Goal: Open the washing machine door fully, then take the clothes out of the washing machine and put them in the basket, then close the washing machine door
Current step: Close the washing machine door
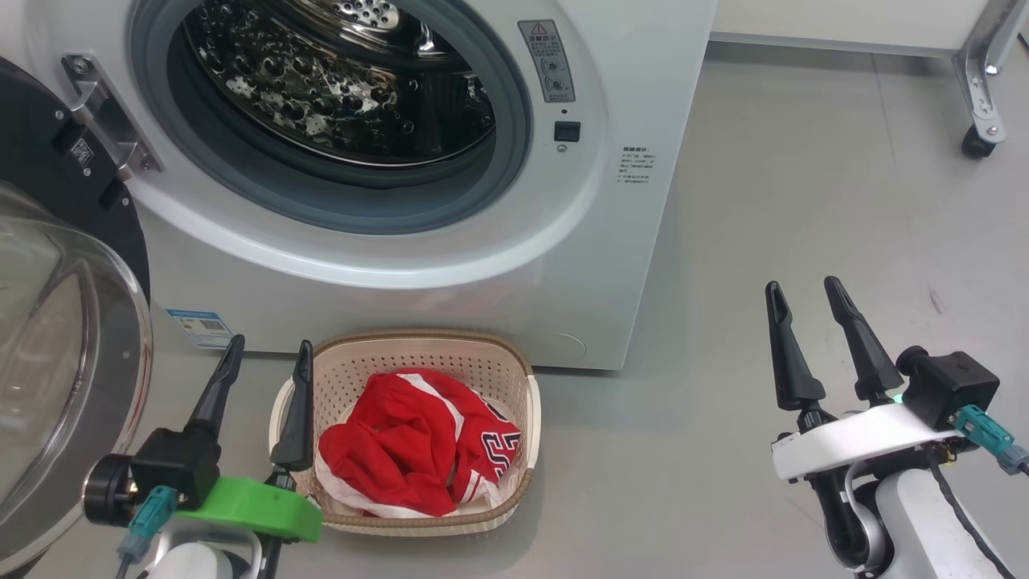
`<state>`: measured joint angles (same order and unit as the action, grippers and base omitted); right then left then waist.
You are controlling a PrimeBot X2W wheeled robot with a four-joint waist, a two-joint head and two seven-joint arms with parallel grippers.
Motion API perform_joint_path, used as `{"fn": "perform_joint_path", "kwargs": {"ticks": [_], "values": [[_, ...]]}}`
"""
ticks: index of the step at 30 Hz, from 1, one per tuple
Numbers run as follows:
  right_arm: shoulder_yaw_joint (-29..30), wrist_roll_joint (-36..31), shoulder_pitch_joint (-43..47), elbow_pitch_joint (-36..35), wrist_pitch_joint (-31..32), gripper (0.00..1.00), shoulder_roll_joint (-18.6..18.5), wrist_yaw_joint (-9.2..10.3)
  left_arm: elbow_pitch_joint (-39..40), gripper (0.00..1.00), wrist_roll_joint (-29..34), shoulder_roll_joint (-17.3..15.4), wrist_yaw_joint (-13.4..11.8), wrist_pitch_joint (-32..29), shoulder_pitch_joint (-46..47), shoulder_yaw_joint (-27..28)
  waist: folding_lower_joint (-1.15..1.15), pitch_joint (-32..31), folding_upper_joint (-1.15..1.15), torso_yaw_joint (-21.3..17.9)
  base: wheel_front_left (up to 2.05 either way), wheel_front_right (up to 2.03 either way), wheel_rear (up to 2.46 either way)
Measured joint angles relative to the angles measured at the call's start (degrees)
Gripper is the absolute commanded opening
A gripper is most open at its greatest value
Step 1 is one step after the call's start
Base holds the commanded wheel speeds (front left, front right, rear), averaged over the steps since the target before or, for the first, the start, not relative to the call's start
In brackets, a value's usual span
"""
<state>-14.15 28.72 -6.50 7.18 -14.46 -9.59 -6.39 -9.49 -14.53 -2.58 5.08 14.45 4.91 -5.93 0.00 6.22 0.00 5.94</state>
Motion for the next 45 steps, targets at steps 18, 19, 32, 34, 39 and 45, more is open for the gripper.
{"fn": "perform_joint_path", "kwargs": {"ticks": [18,19,32,34,39,45], "values": [[0.0,0.0,0.0,-0.4,0.0,1.0,0.0,0.03,0.8,1.0,0.0,0.0,-0.6,0.0,-0.2,-0.5,0.0,0.8,0.0,-0.4,-0.89,0.89,0.0],[0.0,0.0,0.0,-0.4,0.0,1.0,0.0,0.03,0.8,1.0,0.0,0.0,-0.6,0.0,-0.2,-0.5,0.0,0.8,0.0,-0.4,-1.29,1.29,0.0],[0.0,0.0,0.0,-0.4,0.0,1.0,-0.1,0.03,1.8,1.0,0.2,0.0,-1.3,0.0,-0.2,-0.5,0.0,1.0,0.0,-0.3,-1.15,1.15,0.0],[-0.1,0.0,0.0,-0.4,0.0,1.0,-0.1,0.03,1.9,1.0,0.3,0.0,-1.3,0.0,-0.2,-0.5,0.0,1.1,0.0,-0.3,-0.87,0.87,0.0],[-0.1,0.0,0.0,-0.4,0.0,1.0,-0.2,0.03,2.0,1.0,0.3,0.0,-1.3,0.0,-0.2,-0.6,0.0,1.1,0.0,-0.2,-0.73,0.73,0.0],[-0.5,0.0,0.0,-0.4,0.0,1.0,-0.3,0.03,2.2,1.0,0.5,0.0,-1.3,0.0,-0.2,-0.8,0.0,1.1,0.0,-0.2,-0.48,0.48,0.0]]}}
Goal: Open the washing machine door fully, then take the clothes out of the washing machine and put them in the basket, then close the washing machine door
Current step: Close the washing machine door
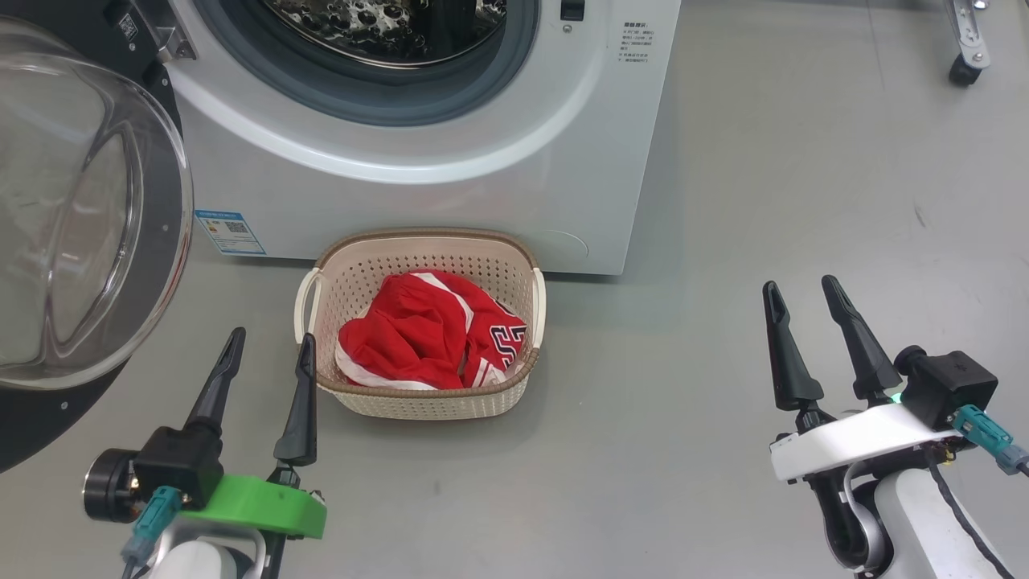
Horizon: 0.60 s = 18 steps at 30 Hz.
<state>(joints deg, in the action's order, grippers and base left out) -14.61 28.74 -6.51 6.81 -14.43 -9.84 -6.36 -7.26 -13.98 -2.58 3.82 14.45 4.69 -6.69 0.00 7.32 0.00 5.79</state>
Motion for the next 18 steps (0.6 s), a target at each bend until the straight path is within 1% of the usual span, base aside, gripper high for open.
{"fn": "perform_joint_path", "kwargs": {"ticks": [6,18], "values": [[-0.1,0.0,0.0,0.0,0.0,1.0,0.0,0.0,0.0,1.0,0.0,0.0,0.0,0.0,0.0,-0.3,0.0,0.0,0.0,0.0,-0.21,0.21,0.0],[-0.4,0.0,0.0,0.0,0.0,1.0,-0.1,0.0,0.0,1.0,0.1,0.0,0.0,0.0,0.0,-0.5,0.0,-0.3,0.0,0.2,-0.01,0.01,0.0]]}}
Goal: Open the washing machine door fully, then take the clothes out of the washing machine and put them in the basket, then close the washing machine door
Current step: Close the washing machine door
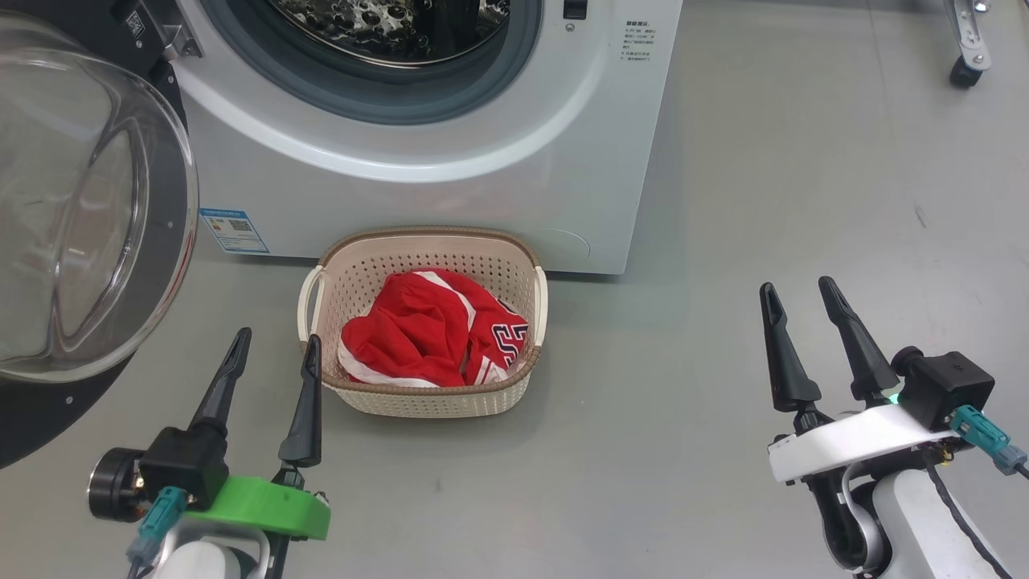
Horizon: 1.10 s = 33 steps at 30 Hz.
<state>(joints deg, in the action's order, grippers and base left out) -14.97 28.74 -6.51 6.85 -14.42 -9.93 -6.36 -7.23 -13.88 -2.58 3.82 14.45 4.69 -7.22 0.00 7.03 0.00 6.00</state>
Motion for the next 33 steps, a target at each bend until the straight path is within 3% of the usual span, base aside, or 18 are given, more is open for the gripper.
{"fn": "perform_joint_path", "kwargs": {"ticks": [16,33], "values": [[0.7,0.0,0.0,0.0,0.0,1.0,-0.7,0.04,0.0,1.0,1.0,0.0,0.0,0.0,0.0,-0.7,0.0,-0.1,0.0,1.3,0.0,0.0,0.0],[-0.2,0.0,0.7,-0.3,0.5,1.0,-1.0,0.03,-0.3,1.0,0.9,0.0,-1.0,0.0,0.0,-1.5,0.0,-0.3,0.0,9.4,0.0,0.0,0.0]]}}
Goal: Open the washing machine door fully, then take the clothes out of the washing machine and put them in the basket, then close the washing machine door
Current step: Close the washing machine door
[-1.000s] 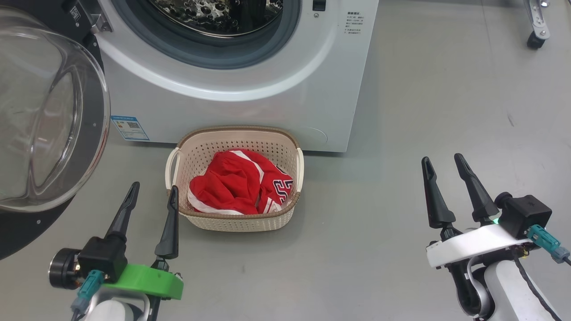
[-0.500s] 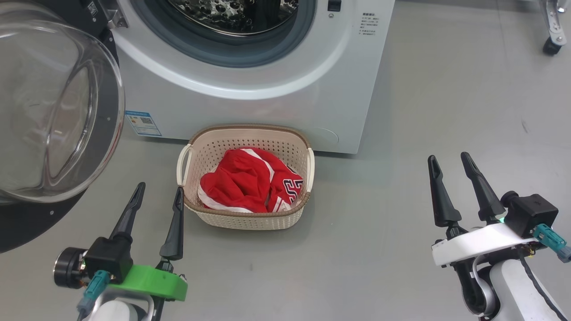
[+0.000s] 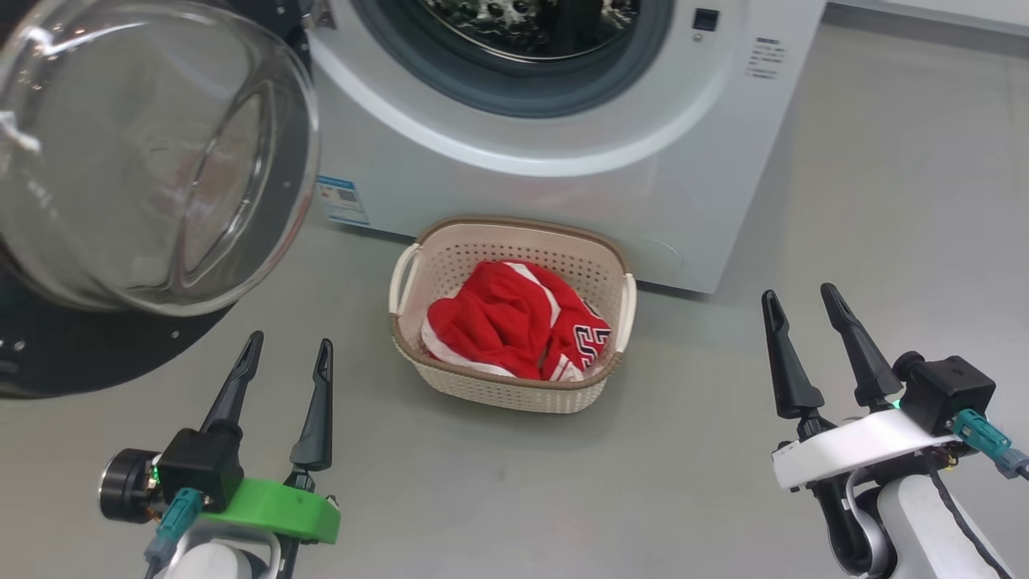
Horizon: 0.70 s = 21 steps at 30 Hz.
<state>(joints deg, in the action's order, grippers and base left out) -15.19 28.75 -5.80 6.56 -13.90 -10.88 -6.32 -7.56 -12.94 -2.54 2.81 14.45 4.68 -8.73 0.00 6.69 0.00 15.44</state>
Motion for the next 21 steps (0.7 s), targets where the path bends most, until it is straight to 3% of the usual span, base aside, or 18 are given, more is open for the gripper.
{"fn": "perform_joint_path", "kwargs": {"ticks": [21], "values": [[-3.2,0.5,0.6,0.0,0.7,1.0,0.6,-0.08,0.5,1.0,0.0,-0.1,-1.2,0.0,-1.9,1.3,0.0,-1.9,0.0,13.4,0.0,0.0,0.0]]}}
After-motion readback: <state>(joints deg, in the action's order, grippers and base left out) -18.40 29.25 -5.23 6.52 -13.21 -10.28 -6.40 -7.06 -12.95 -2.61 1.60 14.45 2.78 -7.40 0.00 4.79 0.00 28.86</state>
